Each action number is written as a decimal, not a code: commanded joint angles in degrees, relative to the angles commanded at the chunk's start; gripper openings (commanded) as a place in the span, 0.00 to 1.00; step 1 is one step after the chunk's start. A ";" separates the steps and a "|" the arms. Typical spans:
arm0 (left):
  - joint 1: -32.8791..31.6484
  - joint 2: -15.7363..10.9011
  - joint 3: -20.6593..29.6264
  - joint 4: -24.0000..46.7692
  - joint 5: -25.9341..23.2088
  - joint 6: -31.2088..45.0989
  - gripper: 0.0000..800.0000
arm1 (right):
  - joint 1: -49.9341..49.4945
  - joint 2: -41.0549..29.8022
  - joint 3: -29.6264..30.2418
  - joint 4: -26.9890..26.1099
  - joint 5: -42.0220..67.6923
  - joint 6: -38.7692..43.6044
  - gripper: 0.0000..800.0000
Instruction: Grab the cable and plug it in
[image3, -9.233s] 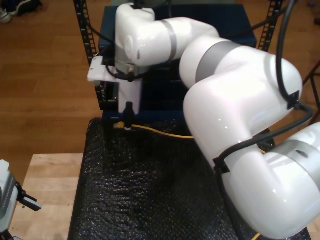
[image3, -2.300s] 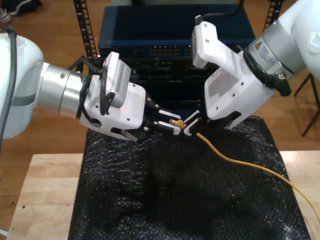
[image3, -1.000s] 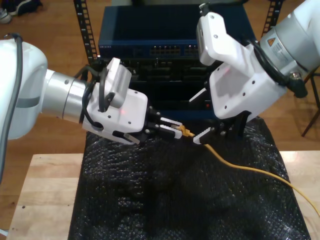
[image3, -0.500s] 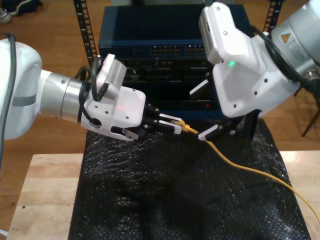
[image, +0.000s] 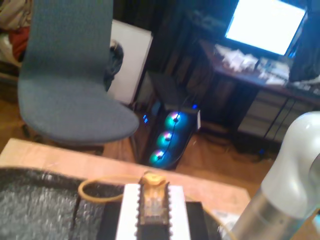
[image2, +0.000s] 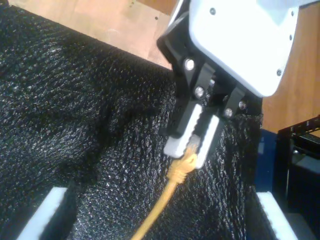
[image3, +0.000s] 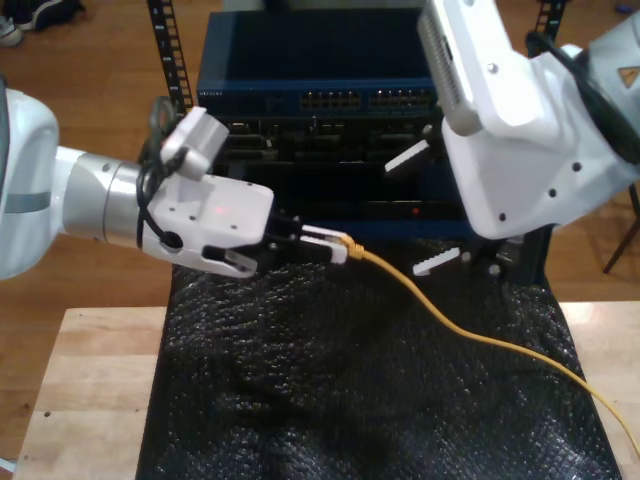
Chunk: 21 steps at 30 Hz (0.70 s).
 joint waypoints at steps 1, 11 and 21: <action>0.35 0.26 0.00 -0.44 0.88 -0.35 0.00 | 0.00 -0.35 0.09 0.00 0.00 0.09 1.00; 1.93 1.23 0.44 -1.05 5.01 -1.67 0.00 | 3.96 -1.76 2.90 0.00 -5.80 0.09 1.00; 2.46 1.76 0.62 -1.05 9.14 -2.20 0.00 | 12.13 -1.85 7.38 -0.26 -16.70 0.00 1.00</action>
